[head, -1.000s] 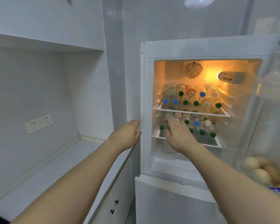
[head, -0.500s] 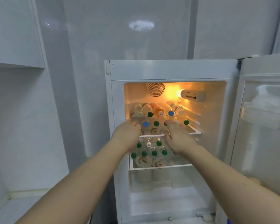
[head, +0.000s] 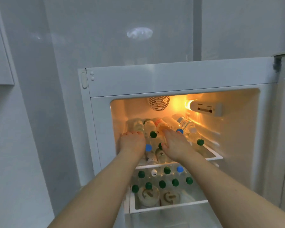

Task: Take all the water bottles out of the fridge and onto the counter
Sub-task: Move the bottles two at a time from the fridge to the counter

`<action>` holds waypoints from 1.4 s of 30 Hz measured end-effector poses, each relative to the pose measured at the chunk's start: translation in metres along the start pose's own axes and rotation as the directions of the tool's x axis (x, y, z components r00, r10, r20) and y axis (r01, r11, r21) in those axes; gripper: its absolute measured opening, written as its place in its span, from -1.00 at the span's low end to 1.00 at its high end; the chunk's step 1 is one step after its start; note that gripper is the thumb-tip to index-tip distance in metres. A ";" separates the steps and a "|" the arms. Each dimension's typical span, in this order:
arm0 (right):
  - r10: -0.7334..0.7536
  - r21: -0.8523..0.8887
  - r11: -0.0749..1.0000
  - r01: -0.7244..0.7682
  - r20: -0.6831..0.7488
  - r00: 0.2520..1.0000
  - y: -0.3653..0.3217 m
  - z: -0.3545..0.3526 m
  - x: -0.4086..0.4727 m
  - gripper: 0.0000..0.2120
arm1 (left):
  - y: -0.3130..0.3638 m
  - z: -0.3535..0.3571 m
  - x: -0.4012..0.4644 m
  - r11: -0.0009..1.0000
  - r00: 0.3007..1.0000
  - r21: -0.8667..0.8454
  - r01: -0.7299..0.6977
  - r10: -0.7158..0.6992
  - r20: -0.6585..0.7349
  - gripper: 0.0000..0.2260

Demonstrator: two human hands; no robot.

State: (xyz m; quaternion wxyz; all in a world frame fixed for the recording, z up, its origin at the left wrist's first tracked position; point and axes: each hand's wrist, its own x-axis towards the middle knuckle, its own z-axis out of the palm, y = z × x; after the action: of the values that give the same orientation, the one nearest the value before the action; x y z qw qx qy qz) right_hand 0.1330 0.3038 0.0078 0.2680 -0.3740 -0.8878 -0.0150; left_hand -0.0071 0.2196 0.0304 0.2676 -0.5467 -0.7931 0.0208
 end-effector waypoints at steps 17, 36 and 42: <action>-0.275 -0.222 0.939 0.264 -0.020 0.961 0.065 0.086 0.124 -0.32 | 0.010 0.090 0.133 0.978 0.961 -0.032 0.204 -0.194 0.199 -0.28; 0.092 0.727 0.669 0.154 -0.286 0.954 0.056 0.070 0.144 -0.70 | 0.003 0.068 0.128 0.522 0.799 -0.806 0.278 -0.592 -0.108 -0.71; 0.429 0.905 0.349 0.242 -0.384 0.817 0.033 0.039 0.150 -0.83 | 0.014 0.051 0.135 0.234 0.584 -0.972 -0.022 -0.786 -0.202 -0.77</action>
State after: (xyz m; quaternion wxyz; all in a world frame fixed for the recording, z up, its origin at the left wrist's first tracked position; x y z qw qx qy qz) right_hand 0.0501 0.4346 0.0419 0.6809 -0.1846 -0.5866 0.3977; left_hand -0.0529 0.3569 0.0365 0.1774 -0.3189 -0.6162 -0.6979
